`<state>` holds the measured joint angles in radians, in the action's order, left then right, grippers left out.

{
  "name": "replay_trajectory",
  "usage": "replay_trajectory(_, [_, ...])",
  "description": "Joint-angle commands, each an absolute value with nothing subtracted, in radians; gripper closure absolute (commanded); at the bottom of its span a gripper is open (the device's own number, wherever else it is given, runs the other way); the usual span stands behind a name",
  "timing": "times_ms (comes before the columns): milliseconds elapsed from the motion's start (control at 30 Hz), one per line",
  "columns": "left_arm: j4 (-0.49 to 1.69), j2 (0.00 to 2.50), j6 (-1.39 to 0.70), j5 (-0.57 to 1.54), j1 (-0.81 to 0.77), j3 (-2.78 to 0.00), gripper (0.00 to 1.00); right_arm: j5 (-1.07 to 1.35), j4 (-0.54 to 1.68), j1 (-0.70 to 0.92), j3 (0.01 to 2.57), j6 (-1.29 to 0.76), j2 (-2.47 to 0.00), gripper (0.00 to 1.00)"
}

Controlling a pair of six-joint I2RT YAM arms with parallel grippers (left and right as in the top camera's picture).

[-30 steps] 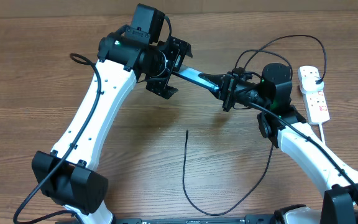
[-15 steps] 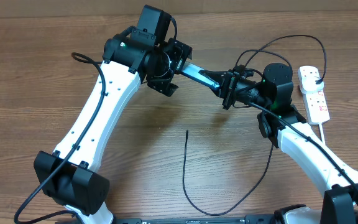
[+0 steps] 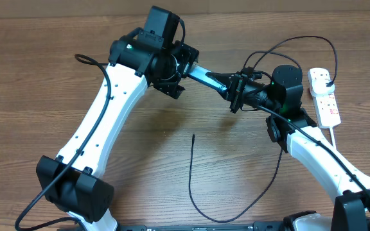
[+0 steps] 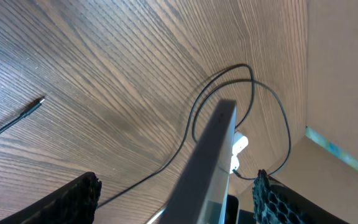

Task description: Plug charger to phone and switch on socket

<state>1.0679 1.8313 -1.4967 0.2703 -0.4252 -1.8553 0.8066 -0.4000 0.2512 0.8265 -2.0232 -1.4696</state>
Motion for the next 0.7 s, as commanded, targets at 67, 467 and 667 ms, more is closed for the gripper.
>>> replay_trajectory(67, [1.064, 1.844, -1.497, 0.221, -0.446, -1.86, 0.18, 0.81, -0.418, 0.253, 0.844, -2.162, -1.467, 0.96])
replay_trajectory(467, [1.061, 1.844, -1.498, 0.217, -0.447, -1.86, 0.35, 0.813, -0.418, 0.253, 0.844, -2.162, -1.467, 0.96])
replay_trajectory(667, [1.061, 1.844, -1.525, 0.218, -0.447, -1.86, 0.48, 0.813, -0.418, 0.253, 0.844, -2.162, -1.467, 0.96])
